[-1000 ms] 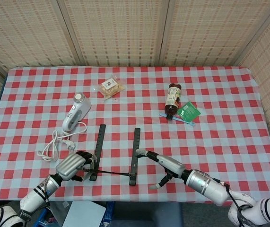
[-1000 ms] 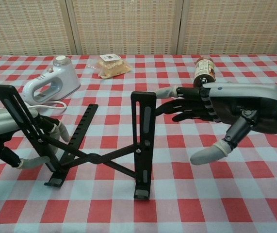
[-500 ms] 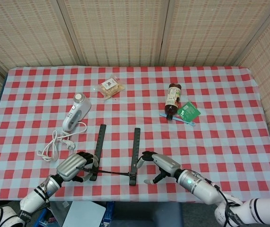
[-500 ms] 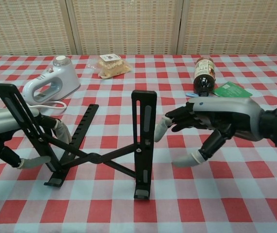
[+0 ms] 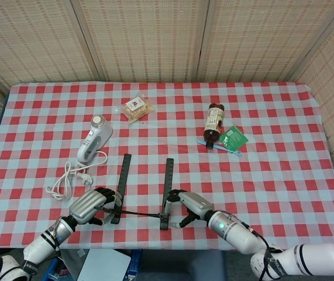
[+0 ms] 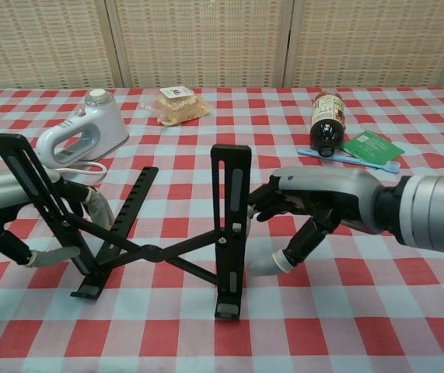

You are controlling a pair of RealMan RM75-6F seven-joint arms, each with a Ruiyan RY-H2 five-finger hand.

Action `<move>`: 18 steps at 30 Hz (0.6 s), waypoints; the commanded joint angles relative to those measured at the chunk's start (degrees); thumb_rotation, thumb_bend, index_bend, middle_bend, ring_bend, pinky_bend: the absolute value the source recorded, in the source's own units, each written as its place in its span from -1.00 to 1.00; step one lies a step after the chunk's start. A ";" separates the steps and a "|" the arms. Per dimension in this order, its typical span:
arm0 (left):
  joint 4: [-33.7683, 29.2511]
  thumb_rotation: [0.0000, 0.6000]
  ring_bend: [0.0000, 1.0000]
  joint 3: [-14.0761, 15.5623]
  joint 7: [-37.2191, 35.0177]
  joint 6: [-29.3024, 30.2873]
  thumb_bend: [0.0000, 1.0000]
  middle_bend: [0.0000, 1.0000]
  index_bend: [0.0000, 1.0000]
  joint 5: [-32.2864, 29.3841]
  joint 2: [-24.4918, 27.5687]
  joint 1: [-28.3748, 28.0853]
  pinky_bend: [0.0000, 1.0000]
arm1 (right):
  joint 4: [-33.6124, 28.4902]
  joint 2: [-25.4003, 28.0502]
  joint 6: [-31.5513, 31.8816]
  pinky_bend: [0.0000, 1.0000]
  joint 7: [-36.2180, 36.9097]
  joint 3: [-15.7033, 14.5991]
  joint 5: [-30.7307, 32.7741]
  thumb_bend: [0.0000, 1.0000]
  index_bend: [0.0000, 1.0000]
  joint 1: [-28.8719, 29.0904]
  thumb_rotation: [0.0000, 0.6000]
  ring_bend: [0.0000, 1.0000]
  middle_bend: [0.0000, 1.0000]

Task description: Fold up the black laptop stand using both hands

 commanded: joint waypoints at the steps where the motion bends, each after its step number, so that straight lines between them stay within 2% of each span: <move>1: 0.08 1.00 -0.47 0.02 -0.16 0.04 -0.23 -0.41 -0.26 0.07 -0.03 0.01 -0.44 | -0.10 -0.31 0.18 -0.86 -0.84 0.15 0.69 -0.58 -0.01 -0.05 1.00 -0.82 -0.34; 18: 0.57 1.00 -0.47 0.17 -1.11 0.46 -0.23 -0.41 -0.26 0.94 -0.16 -0.01 -0.44 | -0.04 -1.98 0.88 -0.86 -4.81 1.36 3.10 -0.44 0.08 -1.01 1.00 -0.79 -0.27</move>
